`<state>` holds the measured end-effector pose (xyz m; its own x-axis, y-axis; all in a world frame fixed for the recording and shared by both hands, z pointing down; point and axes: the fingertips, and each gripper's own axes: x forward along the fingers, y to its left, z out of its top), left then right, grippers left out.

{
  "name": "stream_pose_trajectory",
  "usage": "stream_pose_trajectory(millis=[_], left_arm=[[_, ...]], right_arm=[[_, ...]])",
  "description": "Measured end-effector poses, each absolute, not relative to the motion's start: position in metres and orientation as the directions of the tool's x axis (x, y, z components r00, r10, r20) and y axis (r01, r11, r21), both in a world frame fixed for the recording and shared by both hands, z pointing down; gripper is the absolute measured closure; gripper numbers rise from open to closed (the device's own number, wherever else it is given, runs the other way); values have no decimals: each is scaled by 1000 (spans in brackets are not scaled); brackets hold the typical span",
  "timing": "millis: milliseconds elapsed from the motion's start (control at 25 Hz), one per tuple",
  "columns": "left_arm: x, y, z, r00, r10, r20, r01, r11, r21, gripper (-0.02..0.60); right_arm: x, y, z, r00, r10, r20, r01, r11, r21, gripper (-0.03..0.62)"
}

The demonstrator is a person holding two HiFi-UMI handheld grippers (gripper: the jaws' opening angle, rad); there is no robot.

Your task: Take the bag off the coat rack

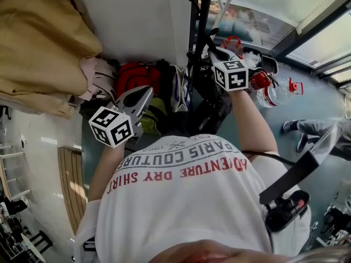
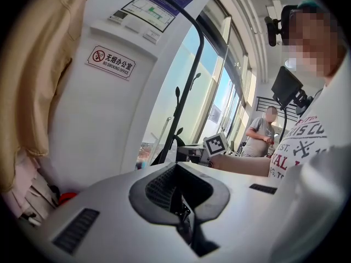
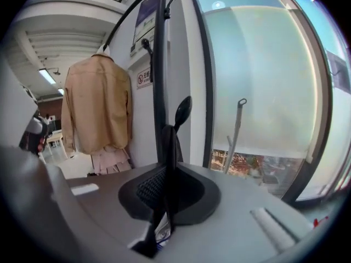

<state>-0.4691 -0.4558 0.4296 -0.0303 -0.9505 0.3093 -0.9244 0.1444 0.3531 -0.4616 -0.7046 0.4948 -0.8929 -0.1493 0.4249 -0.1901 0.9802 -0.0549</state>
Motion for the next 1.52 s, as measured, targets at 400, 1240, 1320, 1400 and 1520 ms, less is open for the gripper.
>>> stream_pose_trajectory(millis=[400, 1240, 1320, 1400, 1520], left_arm=[[-472, -456, 419, -50, -952, 302, -929, 155, 335, 578], [-459, -473, 422, 30, -954, 298, -927, 85, 366, 578], [-452, -473, 427, 51, -952, 302, -925, 69, 374, 578], [-444, -472, 429, 72, -950, 304, -923, 52, 382, 578], [-430, -468, 430, 107, -948, 300, -919, 21, 394, 578]], right_arm=[[-466, -714, 415, -946, -164, 278, -195, 977, -91, 583], [-387, -693, 369, -972, -175, 157, -203, 962, -185, 583], [-379, -685, 381, -969, -174, 177, -208, 957, -200, 583], [-370, -673, 386, -967, -171, 189, -209, 956, -205, 583], [-353, -652, 386, -967, -166, 194, -206, 955, -212, 583]])
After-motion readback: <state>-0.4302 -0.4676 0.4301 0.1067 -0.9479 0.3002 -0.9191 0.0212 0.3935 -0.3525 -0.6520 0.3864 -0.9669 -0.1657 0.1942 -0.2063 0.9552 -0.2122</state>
